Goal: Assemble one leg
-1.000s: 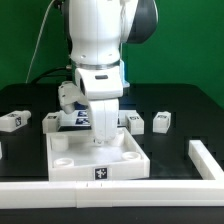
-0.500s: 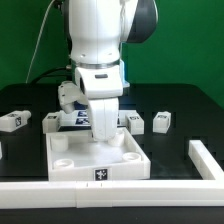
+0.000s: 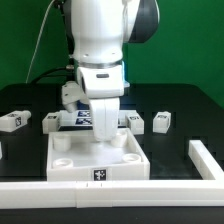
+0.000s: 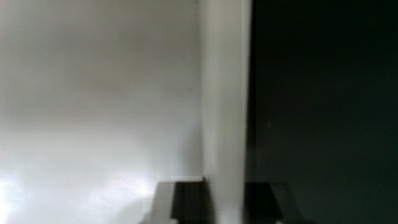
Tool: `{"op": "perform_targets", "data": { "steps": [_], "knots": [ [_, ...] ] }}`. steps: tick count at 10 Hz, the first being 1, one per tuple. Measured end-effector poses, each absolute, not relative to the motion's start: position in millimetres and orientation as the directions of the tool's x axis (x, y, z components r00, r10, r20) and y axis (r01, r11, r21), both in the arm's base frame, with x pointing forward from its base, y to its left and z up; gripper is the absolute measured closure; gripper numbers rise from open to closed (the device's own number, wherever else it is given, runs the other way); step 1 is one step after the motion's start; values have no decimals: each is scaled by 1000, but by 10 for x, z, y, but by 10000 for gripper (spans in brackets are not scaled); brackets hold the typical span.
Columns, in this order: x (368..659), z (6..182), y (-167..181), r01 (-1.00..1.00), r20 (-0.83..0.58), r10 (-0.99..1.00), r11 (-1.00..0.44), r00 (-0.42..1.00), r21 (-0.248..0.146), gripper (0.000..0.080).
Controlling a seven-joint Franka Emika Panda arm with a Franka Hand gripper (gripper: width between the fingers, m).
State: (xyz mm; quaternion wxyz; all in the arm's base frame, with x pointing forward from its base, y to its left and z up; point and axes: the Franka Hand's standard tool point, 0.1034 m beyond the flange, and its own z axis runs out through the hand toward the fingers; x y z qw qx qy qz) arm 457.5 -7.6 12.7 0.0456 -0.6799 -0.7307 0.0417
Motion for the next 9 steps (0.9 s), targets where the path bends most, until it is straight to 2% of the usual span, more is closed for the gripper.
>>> {"op": "perform_targets", "data": {
  "steps": [3,7,9],
  "knots": [
    [4650,156,396,994,7,999,-38,39,-106,731],
    [4867,162,816,996,23,1000,-15,17,-90,733],
    [5010,148,899,997,32,999,-8,10,-75,733]
  ]
}}
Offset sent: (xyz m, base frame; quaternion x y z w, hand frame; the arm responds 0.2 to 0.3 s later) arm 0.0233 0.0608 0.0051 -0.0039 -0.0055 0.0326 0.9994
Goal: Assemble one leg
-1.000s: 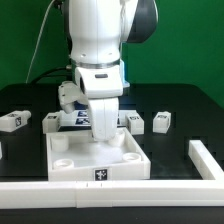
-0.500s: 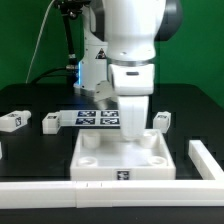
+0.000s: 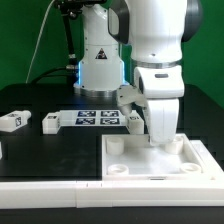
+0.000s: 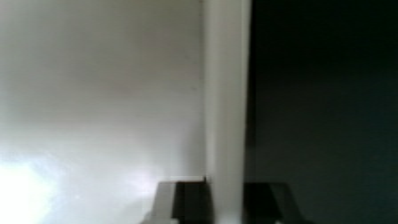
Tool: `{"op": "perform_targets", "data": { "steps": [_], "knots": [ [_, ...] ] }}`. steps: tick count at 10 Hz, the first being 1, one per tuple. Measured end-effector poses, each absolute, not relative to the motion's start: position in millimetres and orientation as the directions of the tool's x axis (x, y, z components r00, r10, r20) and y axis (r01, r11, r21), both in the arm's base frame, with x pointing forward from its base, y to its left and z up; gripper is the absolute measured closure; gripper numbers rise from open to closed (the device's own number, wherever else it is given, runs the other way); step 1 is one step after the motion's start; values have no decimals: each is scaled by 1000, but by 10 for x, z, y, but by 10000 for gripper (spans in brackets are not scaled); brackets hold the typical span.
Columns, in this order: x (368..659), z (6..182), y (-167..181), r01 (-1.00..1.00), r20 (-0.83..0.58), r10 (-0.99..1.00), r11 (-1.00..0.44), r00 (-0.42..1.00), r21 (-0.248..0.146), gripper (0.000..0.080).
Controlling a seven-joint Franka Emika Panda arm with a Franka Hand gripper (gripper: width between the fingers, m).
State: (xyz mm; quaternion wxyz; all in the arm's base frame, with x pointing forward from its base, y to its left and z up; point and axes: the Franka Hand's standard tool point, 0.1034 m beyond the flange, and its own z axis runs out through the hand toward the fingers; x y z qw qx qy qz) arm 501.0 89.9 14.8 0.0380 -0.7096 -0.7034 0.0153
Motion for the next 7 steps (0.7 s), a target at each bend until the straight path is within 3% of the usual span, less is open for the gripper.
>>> {"op": "perform_targets", "data": {
  "steps": [4,7],
  "knots": [
    [5027,145,892,996,27,1000,-12,14,-91,733],
    [5029,144,883,996,26,1000,-13,16,-91,351]
  ]
}}
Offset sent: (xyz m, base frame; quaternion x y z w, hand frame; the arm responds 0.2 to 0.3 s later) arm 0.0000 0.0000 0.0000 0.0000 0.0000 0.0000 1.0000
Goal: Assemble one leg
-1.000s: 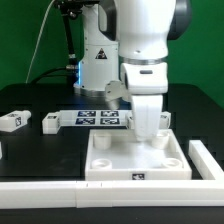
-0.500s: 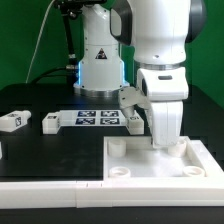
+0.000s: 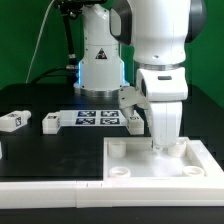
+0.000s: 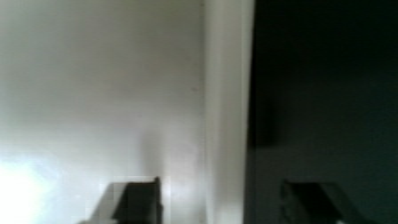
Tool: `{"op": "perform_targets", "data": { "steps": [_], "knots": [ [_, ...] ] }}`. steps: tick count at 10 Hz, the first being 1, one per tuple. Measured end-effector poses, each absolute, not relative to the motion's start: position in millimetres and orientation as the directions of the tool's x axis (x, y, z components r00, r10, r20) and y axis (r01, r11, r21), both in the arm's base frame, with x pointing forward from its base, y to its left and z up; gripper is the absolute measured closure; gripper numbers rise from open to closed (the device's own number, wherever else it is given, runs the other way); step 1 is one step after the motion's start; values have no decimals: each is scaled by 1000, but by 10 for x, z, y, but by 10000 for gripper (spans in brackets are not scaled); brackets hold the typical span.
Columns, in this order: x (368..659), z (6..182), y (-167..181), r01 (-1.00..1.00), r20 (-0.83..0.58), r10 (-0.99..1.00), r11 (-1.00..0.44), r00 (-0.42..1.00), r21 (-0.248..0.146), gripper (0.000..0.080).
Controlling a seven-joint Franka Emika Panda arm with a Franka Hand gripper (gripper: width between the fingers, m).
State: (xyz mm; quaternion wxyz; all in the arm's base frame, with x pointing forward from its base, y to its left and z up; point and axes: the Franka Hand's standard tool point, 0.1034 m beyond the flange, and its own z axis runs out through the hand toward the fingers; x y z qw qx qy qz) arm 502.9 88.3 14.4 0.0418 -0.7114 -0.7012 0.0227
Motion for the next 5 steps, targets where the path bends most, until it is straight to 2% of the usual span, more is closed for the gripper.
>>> {"op": "perform_targets", "data": {
  "steps": [1,2,3,5],
  "knots": [
    [5029,144,881,996,26,1000,-13,16,-91,351],
    [5029,144,880,996,26,1000,-14,16,-91,200],
    [5029,144,879,996,26,1000,-14,16,-91,165],
    [5030,144,877,996,26,1000,-14,17,-91,153]
  ]
}}
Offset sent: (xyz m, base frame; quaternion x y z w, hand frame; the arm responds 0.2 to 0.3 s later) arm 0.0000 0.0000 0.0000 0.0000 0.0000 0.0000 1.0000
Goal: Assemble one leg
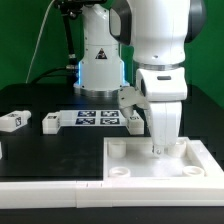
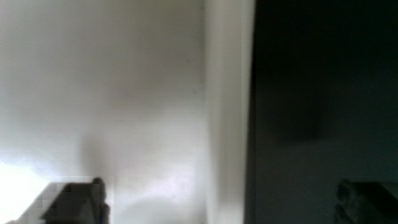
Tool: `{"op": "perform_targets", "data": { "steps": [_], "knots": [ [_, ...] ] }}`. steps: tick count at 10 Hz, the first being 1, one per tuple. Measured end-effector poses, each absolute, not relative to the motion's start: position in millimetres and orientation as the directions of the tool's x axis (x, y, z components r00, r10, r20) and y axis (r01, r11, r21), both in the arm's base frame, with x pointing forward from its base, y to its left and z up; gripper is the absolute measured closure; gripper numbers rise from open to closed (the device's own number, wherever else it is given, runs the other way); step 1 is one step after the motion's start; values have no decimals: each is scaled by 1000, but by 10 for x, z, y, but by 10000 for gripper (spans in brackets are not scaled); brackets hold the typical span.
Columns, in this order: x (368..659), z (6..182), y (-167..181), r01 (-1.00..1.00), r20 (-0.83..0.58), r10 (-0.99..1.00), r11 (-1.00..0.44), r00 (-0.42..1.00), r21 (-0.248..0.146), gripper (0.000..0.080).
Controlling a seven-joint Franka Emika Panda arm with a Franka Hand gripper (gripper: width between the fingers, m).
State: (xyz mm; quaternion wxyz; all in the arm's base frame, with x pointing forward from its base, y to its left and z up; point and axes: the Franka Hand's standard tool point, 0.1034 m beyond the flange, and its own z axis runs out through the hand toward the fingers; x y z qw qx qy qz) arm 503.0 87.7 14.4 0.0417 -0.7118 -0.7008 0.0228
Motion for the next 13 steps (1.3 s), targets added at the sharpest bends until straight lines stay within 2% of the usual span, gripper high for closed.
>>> {"op": "perform_targets", "data": {
  "steps": [2,3,7,8,11,13],
  "knots": [
    [5029,153,876,996,25,999,-17,20,-90,151],
    [4984,223,874,995,18,999,-48,50,-87,151],
    [4671,697,918,982,-22,984,-179,178,-54,151],
    [4608,762,907,978,-29,979,-203,202,-49,151],
    [4604,744,904,961,-33,962,-271,270,-50,151],
    [4603,743,909,899,-39,900,-436,435,-46,151]
  ]
}}
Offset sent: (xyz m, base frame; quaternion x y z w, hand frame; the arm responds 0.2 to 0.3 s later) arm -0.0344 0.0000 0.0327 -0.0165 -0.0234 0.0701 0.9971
